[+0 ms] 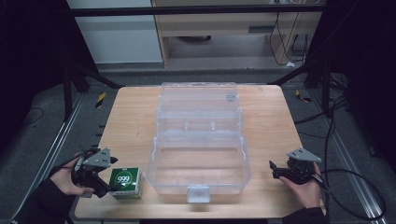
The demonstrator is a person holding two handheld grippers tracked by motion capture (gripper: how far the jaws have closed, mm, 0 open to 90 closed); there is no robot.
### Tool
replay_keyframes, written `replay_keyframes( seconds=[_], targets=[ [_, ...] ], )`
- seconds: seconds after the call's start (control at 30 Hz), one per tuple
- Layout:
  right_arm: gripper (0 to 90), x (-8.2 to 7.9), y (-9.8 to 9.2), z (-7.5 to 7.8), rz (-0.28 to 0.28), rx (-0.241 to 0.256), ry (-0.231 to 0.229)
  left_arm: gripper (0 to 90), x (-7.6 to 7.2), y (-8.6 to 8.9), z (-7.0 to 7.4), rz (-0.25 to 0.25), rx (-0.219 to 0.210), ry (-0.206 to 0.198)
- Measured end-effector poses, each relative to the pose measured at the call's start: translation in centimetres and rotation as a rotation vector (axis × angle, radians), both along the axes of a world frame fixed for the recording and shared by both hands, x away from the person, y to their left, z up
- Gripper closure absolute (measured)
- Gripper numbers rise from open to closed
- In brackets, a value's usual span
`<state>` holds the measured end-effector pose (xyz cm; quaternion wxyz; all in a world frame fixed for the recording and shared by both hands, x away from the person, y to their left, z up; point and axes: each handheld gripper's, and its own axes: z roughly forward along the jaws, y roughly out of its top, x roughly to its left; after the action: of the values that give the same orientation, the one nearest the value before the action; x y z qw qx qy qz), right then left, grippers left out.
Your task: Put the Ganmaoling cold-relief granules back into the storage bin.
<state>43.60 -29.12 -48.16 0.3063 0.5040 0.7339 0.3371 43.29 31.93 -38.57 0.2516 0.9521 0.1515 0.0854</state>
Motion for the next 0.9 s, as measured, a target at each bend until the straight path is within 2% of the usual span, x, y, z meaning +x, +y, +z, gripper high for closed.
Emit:
replay_keyframes(
  seconds=[0.13,0.3,0.77,0.9],
  targets=[
    [3.0,0.0,0.1,-0.2,0.006,-0.021,0.004,7.1,0.2,-0.4,-0.4,-0.032,0.021,0.012],
    [2.7,0.1,0.2,-0.3,0.014,-0.030,0.010,7.0,0.5,-1.1,-1.1,-0.055,0.072,0.030],
    [1.8,0.2,0.3,-0.5,0.016,-0.044,0.030,5.4,1.1,-1.6,-2.2,-0.076,0.079,0.055],
    [1.6,0.2,0.4,-0.5,0.020,-0.046,0.037,4.7,1.3,-1.8,-3.0,-0.090,0.108,0.072]
  ],
)
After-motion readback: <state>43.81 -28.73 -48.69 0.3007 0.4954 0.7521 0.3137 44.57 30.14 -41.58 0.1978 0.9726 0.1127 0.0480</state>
